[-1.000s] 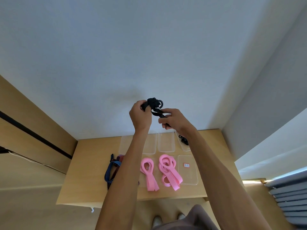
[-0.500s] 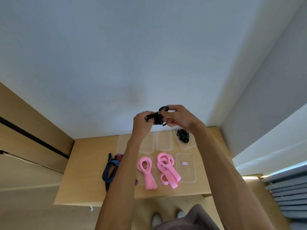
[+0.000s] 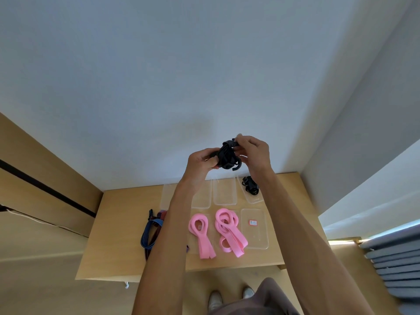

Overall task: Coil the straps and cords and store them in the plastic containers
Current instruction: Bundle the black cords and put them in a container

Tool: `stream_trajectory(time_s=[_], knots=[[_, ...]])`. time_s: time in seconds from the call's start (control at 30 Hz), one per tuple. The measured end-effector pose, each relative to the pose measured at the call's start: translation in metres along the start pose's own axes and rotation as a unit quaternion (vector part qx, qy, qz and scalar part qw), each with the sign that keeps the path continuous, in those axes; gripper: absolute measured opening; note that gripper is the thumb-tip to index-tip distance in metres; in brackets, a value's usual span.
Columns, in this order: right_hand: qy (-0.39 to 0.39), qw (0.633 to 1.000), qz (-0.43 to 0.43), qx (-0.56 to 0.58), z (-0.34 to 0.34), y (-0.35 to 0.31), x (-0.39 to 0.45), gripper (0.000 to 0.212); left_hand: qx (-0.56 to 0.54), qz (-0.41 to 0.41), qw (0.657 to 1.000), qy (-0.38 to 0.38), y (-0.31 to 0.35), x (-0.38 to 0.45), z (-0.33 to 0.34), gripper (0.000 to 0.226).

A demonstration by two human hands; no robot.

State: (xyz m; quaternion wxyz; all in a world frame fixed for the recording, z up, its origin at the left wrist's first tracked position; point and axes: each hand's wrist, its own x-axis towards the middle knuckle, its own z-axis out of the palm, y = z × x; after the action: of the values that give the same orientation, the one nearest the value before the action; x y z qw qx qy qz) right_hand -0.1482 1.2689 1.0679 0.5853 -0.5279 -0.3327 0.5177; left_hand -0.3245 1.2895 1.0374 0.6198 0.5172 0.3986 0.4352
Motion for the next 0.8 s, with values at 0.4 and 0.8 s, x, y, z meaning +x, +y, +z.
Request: stream_trajectory(time_s=[0.4, 0.8], knots=[[0.062, 0.949, -0.179, -0.253, -0.008, 0.009, 0.006, 0.003, 0.113, 0.013, 0.989, 0.099, -0.006, 0.012, 0.008, 0.025], [0.009, 0.999, 0.01, -0.043, -0.011, 0.002, 0.006, 0.013, -0.053, 0.051, 0.997, 0.038, 0.017, 0.005, 0.028, 0.025]])
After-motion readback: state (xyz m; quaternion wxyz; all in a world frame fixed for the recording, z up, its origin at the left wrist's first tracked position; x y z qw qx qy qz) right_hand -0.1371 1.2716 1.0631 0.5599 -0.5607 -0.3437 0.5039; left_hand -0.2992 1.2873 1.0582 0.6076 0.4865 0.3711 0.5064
